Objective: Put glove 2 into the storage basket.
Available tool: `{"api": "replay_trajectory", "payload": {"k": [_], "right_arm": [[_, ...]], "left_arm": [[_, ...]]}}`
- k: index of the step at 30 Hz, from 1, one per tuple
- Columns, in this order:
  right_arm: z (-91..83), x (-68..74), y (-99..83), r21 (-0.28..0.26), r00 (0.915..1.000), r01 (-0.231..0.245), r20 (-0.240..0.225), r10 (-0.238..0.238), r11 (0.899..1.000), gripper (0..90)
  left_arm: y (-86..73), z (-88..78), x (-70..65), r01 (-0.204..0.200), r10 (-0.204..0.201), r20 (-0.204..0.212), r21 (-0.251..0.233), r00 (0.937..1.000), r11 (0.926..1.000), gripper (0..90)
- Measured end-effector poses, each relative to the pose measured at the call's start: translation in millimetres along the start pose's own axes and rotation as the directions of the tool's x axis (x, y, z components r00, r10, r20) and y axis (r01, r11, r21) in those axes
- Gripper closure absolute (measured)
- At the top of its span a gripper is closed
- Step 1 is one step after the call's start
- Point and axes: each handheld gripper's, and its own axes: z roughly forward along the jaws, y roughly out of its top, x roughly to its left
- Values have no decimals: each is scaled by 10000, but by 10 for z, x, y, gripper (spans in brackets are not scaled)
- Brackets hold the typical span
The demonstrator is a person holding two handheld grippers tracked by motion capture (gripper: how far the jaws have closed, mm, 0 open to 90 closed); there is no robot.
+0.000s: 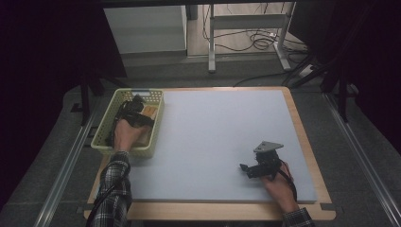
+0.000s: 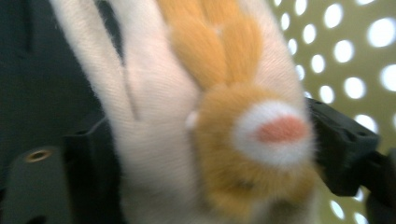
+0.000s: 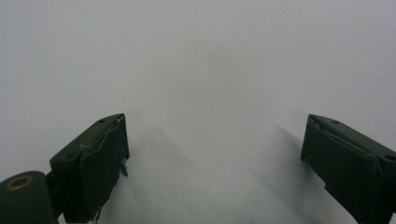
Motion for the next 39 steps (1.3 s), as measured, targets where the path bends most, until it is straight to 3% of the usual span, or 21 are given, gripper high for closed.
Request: {"api": "replay_trajectory", "payload": {"k": [3,6,9,14,18,24,27,39], "right_arm": [[0,1,0,-3,10000,6,5,-6,10000,73],[0,2,0,-3,10000,4,5,-4,10000,73],[0,1,0,-1,10000,11,6,-11,10000,73],[0,1,0,2,10000,2,5,-2,10000,73],[0,0,0,6,10000,-5,-2,5,10000,73],[-1,-1,1,24,10000,0,-1,0,10000,73],[-2,-1,0,21,10000,7,0,-7,10000,74],[-2,0,0,17,10000,20,9,-20,10000,73]], "left_arm": [[4,-145,-6,-165,168,82,-382,9998,9991,116],[0,-329,21,-193,184,-92,-1003,9998,9948,143],[-31,-470,92,-103,54,-353,-1408,9994,9900,273],[-121,-423,217,15,-90,-765,-968,9970,9953,574],[-162,-233,251,120,-149,-722,-414,9973,9991,662],[-128,-63,142,-31,21,-300,-341,9995,9994,679],[-104,-58,87,-239,224,-473,-314,9986,9992,678],[-187,-241,251,204,-252,-372,-1240,9990,9921,477]]}}
